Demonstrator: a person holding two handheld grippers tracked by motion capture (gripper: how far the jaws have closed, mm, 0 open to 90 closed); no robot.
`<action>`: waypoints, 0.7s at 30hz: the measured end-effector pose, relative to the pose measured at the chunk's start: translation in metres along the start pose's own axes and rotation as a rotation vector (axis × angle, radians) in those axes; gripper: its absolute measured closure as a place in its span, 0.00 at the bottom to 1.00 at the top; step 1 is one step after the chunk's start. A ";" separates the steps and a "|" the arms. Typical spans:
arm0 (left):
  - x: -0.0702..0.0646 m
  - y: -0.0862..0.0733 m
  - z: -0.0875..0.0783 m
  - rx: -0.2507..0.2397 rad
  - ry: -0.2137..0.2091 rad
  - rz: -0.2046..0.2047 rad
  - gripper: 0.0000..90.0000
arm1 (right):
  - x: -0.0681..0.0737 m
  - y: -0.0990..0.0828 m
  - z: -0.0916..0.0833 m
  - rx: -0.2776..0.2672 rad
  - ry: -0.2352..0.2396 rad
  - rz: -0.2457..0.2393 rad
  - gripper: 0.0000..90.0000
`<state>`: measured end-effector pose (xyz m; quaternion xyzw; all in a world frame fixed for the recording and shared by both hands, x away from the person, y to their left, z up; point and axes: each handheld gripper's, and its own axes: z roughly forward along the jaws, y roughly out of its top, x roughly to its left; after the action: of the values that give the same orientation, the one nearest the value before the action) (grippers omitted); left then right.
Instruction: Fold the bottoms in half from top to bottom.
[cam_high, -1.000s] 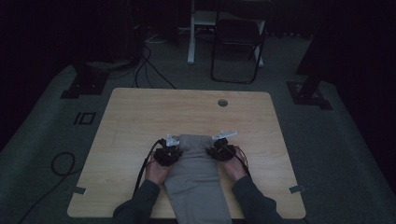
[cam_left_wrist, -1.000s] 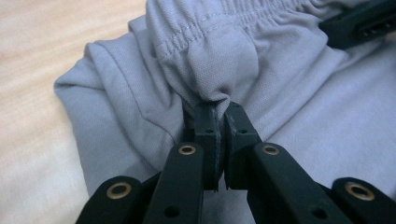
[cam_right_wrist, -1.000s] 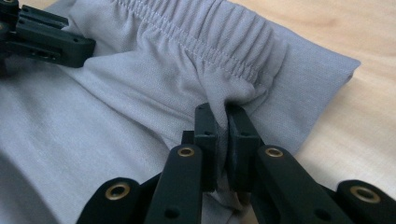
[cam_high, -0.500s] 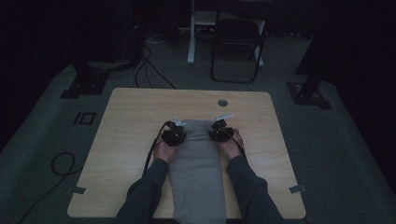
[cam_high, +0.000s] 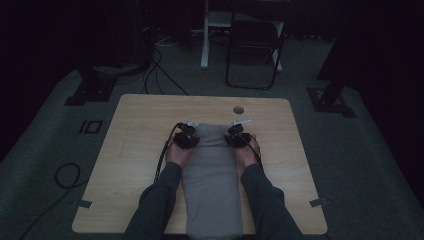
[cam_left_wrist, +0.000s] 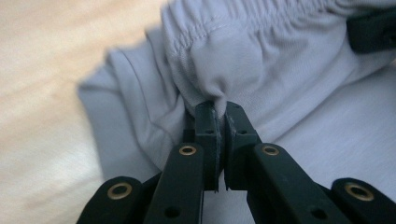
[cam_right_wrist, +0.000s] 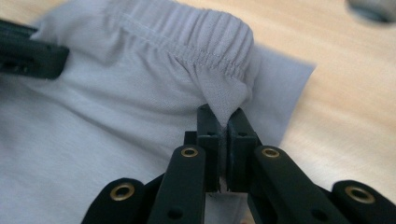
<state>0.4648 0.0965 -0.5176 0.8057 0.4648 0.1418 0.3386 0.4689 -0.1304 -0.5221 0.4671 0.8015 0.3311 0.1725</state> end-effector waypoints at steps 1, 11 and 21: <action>0.000 0.004 -0.006 -0.017 -0.005 0.003 0.96 | 0.000 0.003 -0.006 -0.016 0.000 -0.006 0.97; -0.010 0.040 -0.090 -0.190 -0.067 0.086 0.96 | 0.006 0.037 -0.080 -0.183 0.028 -0.069 0.98; -0.037 -0.005 -0.136 -0.175 -0.157 0.176 0.96 | 0.021 0.013 -0.131 -0.229 0.136 -0.127 0.98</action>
<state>0.3685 0.1229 -0.4184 0.8194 0.3504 0.1476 0.4290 0.3903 -0.1561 -0.4177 0.3690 0.7965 0.4395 0.1905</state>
